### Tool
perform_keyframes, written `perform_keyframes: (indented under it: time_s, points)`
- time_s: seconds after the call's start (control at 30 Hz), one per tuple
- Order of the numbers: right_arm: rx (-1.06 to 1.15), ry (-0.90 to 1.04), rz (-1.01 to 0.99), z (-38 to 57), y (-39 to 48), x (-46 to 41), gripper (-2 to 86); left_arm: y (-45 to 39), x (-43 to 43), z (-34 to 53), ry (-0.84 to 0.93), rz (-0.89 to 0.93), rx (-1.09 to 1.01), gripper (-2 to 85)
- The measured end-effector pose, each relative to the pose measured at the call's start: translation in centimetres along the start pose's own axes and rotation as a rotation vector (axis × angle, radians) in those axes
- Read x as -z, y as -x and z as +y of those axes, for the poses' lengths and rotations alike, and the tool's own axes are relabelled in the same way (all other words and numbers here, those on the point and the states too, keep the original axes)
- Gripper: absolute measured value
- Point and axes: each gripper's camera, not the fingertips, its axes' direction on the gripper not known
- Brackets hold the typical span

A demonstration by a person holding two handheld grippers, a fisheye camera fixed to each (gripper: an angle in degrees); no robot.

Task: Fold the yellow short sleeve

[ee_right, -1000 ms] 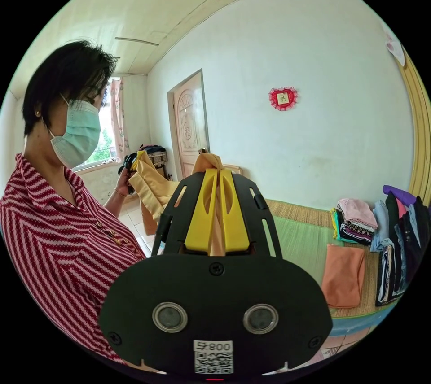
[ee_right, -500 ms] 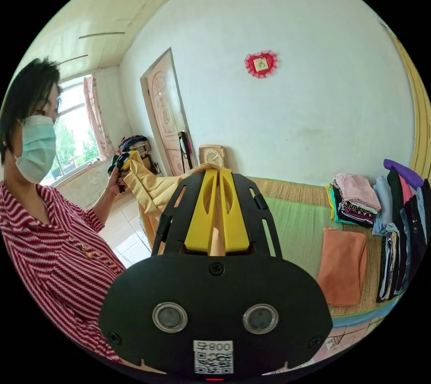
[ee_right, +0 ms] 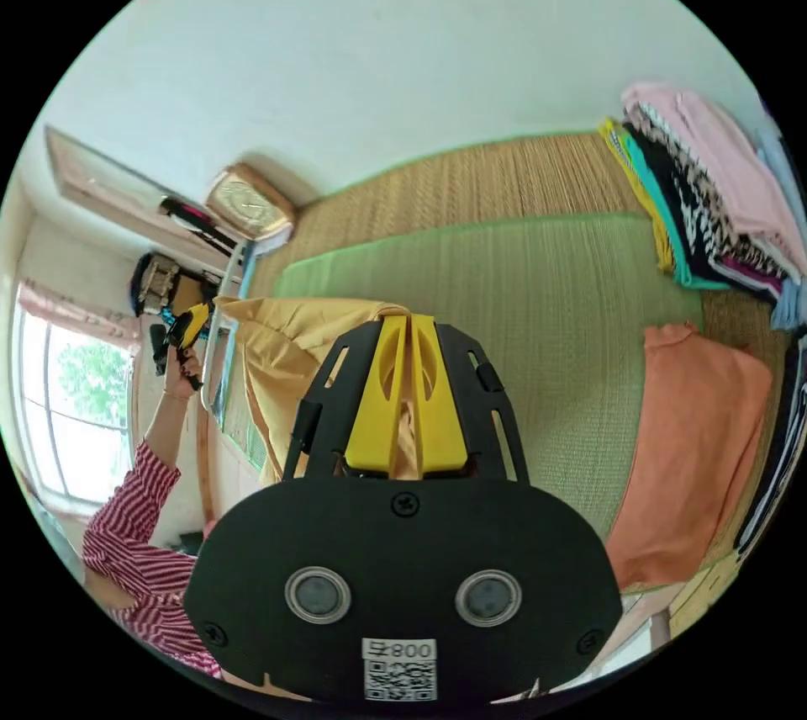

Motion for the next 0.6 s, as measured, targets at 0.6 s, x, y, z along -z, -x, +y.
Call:
perform_keyframes:
  time_s: [0.6]
  points:
    - [0.095,0.097,0.086,3.7,0.1,-16.4,6.9,-7.9,3.4,-1.4,0.122,-0.372,0.122,7.4]
